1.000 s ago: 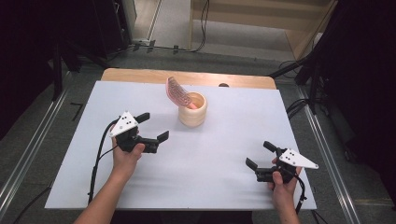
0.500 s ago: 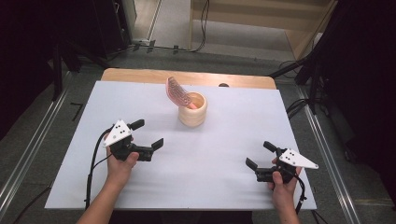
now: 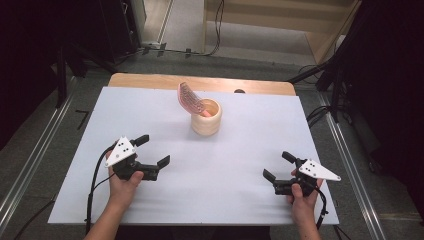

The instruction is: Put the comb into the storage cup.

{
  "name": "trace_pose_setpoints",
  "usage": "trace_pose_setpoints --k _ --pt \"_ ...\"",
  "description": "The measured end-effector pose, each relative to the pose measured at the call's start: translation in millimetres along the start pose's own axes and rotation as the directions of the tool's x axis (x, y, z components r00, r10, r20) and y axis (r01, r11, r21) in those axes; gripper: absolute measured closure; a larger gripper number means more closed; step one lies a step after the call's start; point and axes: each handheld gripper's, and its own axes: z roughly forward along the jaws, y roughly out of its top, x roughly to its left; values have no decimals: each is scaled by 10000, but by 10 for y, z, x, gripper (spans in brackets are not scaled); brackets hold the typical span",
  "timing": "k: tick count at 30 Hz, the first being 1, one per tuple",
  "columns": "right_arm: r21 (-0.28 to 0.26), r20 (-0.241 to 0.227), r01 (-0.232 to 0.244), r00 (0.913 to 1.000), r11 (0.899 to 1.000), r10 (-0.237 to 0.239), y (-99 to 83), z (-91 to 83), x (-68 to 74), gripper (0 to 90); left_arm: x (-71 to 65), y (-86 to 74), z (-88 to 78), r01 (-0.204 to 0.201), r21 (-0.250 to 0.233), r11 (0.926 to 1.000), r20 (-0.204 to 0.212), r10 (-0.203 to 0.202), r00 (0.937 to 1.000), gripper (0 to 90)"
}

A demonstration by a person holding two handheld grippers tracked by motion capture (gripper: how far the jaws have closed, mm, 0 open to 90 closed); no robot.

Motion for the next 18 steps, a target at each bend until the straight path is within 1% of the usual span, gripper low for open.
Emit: trace_pose_setpoints --k 5,6,9,11,18 --pt "-5 8 -15 10000 10000 15 -1 -1 -1 0 20 -57 -85 -30 44 10000 -180 31 9998 0" --pt "-16 18 -20 10000 10000 20 -1 0 -1 0 21 -69 -103 -34 73 10000 -278 36 9996 0" --pt "4 30 -22 10000 10000 22 -1 -1 -4 0 37 -109 -161 12 51 10000 -357 -11 9994 0" --pt "-6 50 4 10000 10000 -4 -3 1 -7 0 45 -128 -202 -42 113 9999 -466 47 9989 0" --pt "-11 63 -28 10000 10000 28 -4 0 -8 0 108 -207 -353 155 58 9999 -708 -151 9974 0"
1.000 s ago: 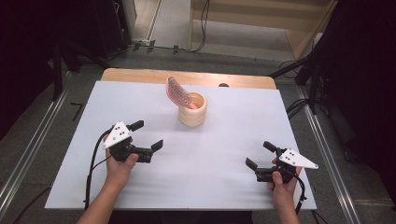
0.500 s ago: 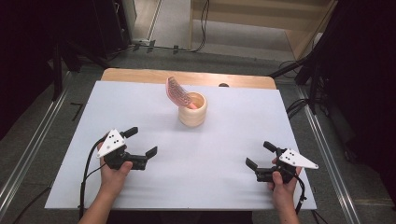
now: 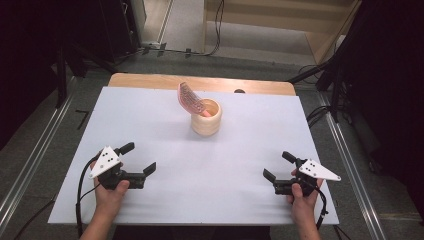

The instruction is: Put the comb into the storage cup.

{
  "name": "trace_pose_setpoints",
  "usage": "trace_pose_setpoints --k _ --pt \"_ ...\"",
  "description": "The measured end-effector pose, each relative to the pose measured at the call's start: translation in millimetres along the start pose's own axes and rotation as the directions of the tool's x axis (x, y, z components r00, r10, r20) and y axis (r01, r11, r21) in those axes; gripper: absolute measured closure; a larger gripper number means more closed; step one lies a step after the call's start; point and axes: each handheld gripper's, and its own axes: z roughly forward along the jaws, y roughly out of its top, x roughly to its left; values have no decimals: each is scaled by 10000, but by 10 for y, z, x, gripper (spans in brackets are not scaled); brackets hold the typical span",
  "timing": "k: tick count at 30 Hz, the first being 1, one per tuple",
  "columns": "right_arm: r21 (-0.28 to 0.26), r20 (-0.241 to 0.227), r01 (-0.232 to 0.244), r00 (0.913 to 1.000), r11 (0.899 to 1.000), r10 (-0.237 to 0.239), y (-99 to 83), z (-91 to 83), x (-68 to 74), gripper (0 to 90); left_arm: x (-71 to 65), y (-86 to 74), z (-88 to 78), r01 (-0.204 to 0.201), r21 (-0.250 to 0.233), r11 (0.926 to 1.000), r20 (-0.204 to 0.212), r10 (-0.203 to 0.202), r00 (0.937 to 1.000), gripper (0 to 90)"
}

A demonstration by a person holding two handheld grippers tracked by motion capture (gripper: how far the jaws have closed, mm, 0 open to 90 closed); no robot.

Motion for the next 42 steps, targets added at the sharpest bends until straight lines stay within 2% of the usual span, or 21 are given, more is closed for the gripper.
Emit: trace_pose_setpoints --k 14,22,26,32,39,42 --pt "-23 31 -124 9999 9999 124 -6 -1 -5 0 155 -142 -288 263 21 9997 -682 -261 9973 0" --pt "-50 41 -115 9999 9999 115 -12 -1 -19 0 229 -204 -431 244 165 9996 -942 -228 9953 0" --pt "13 83 -103 9999 9999 103 -12 8 -7 0 296 -208 -519 409 -5 9992 -1124 -407 9928 0" --pt "-3 111 -120 9999 9999 120 -15 8 -13 0 364 -243 -631 343 85 9994 -1306 -329 9909 0" --pt "-1 119 -181 9998 9998 181 -20 9 -17 0 405 -259 -673 215 374 9991 -1464 -158 9891 0" --pt "12 133 -175 9998 9998 175 -22 13 -20 0 441 -272 -704 264 317 9992 -1548 -212 9877 0"
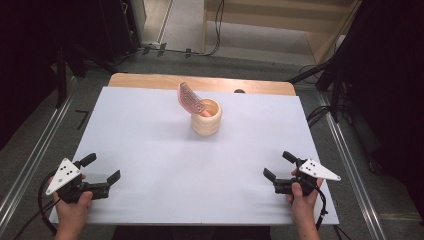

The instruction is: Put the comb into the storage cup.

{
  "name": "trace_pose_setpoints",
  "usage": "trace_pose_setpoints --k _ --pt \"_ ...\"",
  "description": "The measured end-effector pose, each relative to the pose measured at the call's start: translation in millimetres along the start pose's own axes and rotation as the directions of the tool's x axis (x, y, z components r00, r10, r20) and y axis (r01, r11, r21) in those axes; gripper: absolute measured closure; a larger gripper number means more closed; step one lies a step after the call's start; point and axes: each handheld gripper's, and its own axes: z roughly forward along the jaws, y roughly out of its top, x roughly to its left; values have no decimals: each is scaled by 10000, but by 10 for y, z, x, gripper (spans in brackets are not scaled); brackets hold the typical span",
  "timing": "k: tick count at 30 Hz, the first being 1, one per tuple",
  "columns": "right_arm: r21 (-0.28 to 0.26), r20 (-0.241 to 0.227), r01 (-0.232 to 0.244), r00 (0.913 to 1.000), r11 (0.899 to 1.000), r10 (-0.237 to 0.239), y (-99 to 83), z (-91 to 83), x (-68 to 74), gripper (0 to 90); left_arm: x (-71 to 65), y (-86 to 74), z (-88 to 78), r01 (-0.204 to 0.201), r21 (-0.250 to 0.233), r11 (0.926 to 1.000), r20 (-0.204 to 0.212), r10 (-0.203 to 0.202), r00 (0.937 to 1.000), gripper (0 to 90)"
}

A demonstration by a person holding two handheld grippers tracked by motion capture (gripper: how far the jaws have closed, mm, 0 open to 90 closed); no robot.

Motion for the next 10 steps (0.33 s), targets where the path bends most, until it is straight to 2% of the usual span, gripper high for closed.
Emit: trace_pose_setpoints --k 2,4,10 --pt "-2 -3 1 10000 10000 -1 0 5 -2 0 48 -35 -4 63 22 10000 -81 -63 9999 0" --pt "0 -18 -42 10000 10000 42 -1 9 -3 0 74 -59 7 346 -54 9994 -38 -346 9994 0" --pt "37 -42 -14 10000 10000 14 -4 17 -15 0 98 -71 0 428 -224 9988 44 -427 9991 0"
